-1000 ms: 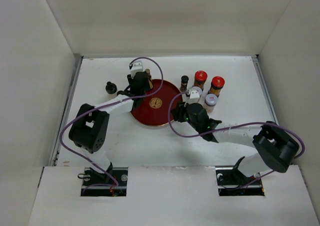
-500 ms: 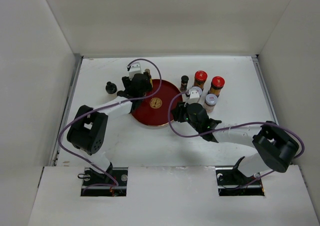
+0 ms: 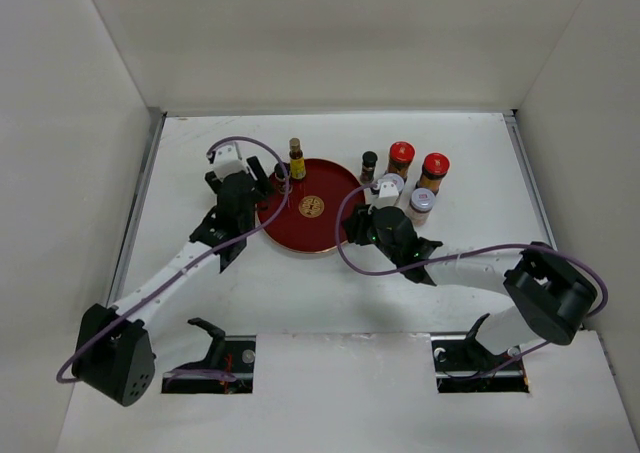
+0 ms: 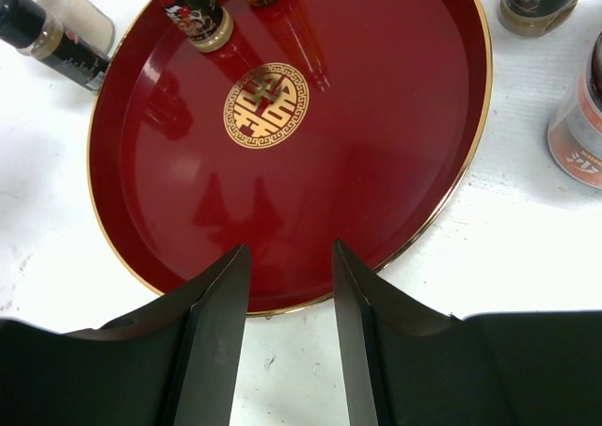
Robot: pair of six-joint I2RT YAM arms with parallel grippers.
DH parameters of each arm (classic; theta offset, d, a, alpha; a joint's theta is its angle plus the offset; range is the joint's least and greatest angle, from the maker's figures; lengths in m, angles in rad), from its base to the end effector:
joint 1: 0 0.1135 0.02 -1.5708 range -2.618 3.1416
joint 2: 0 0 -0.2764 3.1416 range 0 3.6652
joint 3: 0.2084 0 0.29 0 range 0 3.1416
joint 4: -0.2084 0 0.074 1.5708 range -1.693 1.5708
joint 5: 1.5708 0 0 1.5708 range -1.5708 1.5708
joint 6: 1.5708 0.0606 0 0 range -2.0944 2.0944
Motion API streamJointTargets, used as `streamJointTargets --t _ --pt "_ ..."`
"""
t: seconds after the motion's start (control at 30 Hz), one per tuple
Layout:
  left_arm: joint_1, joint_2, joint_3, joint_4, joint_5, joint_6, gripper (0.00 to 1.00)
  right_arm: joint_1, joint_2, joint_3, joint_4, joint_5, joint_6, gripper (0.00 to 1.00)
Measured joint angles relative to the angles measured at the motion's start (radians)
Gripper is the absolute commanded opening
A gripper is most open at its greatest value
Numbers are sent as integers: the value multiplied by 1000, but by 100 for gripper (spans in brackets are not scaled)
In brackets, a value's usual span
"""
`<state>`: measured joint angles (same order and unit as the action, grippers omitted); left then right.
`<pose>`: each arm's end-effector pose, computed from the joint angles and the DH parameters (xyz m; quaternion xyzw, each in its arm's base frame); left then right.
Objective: Organize the condiment bottles
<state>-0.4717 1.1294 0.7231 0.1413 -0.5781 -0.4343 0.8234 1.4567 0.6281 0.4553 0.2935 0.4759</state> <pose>0.2882 -0.1099 0.2737 -0.1589 0.7645 -0.0513 0.6227 0.2490 0.2429 0.1714 -0.0601 0.8191 0.2411 0.5170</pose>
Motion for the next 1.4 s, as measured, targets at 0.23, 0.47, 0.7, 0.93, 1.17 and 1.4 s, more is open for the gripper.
streamJointTargets --t 0.23,0.47,0.7,0.93,1.17,1.4 --pt "86 95 -32 -19 2 -18 63 0 19 7 0 -4 0 52" --pt "124 212 -32 2 8 -21 61 0 19 8 0 -6 0 53" --pt "138 286 -3 37 13 -22 53 0 19 9 0 -6 0 54" --pt "158 338 32 69 14 -19 37 0 19 11 0 -7 0 54" --pt "157 333 43 66 13 -15 27 0 21 11 0 -14 0 54" --pt "104 131 45 27 8 -7 27 0 24 11 1 -16 0 54"
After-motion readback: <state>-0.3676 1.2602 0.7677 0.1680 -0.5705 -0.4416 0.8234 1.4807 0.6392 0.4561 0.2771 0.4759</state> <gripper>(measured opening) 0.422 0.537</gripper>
